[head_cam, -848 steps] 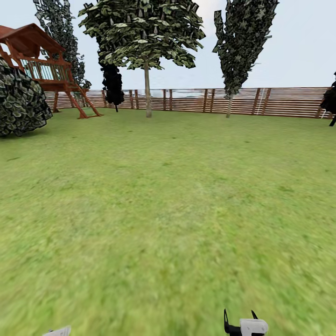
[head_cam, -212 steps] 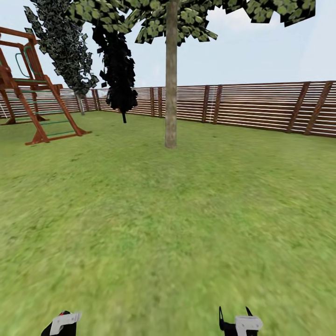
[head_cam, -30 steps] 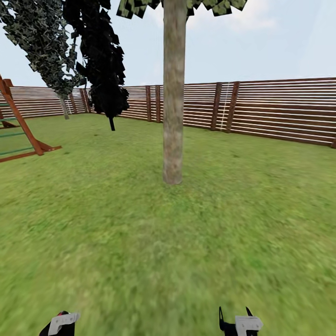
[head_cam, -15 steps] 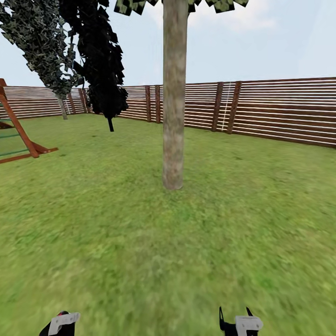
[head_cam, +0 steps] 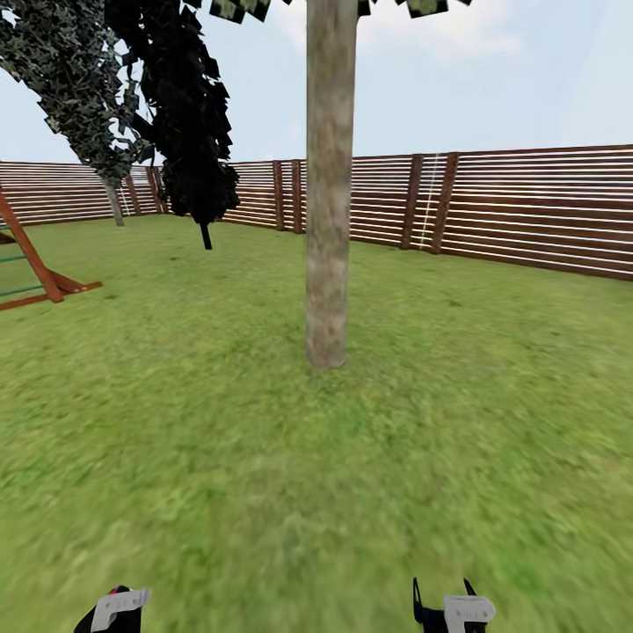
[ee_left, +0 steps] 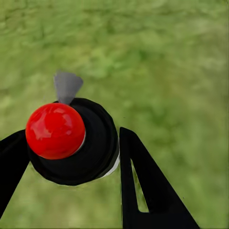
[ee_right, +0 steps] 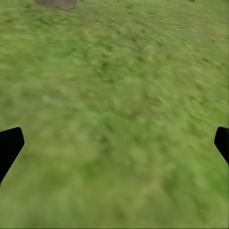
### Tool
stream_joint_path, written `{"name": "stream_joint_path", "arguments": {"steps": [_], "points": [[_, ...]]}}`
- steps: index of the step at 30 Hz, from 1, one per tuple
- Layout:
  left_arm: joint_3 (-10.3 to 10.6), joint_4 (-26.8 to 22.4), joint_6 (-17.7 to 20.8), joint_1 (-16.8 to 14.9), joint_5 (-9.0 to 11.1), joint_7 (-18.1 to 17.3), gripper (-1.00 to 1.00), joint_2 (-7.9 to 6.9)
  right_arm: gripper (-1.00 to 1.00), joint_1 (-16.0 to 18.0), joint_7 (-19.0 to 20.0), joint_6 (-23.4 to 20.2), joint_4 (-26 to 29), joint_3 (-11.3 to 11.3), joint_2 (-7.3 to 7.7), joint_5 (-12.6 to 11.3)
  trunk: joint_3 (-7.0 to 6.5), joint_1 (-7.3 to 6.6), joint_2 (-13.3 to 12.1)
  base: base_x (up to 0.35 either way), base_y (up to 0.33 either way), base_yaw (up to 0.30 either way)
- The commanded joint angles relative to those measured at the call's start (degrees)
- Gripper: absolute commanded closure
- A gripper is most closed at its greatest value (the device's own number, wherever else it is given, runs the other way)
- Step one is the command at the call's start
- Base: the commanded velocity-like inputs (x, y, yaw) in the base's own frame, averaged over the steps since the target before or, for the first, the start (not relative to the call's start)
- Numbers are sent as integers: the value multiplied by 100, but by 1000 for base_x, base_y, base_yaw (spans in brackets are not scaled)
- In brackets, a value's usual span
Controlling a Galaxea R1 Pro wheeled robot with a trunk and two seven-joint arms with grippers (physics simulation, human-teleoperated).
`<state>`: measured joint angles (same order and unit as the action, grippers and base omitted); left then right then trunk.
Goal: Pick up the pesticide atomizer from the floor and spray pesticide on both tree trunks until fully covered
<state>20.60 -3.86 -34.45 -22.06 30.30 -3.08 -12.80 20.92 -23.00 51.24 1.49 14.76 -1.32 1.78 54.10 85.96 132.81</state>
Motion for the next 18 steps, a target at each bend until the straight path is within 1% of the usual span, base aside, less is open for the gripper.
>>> {"name": "stream_joint_path", "arguments": {"steps": [1,9,13,18], "points": [[-4,1,0,0,2,1,100,1,-100,0,-1,3,0,0,0,-1,0,0,0,341,0,0],[-4,0,-3,0,2,1,100,0,-100,0,-3,17,0,-9,-3,-3,-1,0,0,341,0,-6],[-4,0,0,0,2,1,100,1,-100,0,-3,18,0,-9,-3,-3,-12,0,0,341,0,-167],[-4,0,-2,0,2,1,100,-3,-100,0,-3,14,0,-9,-8,-3,-15,0,0,341,0,-33]]}}
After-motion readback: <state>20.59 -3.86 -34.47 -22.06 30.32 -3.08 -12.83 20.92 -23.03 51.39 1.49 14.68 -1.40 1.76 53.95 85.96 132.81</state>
